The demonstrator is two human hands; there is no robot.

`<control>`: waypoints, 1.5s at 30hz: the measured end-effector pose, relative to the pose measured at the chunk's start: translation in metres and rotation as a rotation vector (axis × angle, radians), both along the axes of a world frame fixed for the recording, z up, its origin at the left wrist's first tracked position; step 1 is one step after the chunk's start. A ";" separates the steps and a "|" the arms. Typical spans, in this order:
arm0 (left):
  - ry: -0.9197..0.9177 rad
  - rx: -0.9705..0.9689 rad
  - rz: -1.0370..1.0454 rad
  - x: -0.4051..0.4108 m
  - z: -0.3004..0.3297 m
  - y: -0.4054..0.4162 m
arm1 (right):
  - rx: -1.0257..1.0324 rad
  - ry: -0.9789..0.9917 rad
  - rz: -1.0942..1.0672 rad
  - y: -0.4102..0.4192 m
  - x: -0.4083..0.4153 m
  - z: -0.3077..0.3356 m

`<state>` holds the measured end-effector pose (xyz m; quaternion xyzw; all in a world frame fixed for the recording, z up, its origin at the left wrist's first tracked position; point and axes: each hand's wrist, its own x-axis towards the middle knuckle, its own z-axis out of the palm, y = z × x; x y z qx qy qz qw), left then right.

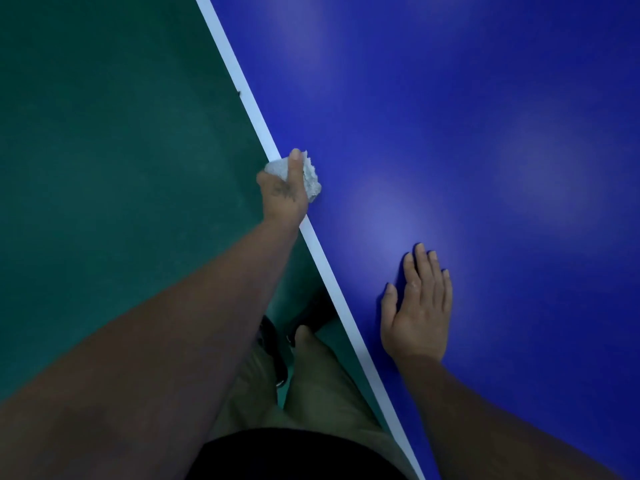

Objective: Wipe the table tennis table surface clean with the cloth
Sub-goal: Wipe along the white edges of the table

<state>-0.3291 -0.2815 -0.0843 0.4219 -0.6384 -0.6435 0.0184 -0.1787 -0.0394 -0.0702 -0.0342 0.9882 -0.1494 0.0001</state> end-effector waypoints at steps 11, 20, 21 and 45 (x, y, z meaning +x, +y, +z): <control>-0.227 0.190 -0.156 0.090 0.018 0.054 | -0.012 -0.057 -0.007 0.000 -0.001 0.005; -0.187 0.115 -0.088 -0.051 0.018 -0.050 | -0.177 0.070 0.096 -0.084 -0.109 0.024; -0.179 0.105 -0.087 -0.041 0.015 -0.045 | -0.186 0.085 0.088 -0.099 -0.134 0.021; -0.277 0.272 -0.107 -0.049 0.025 -0.053 | 0.063 -0.012 0.062 -0.166 -0.253 -0.003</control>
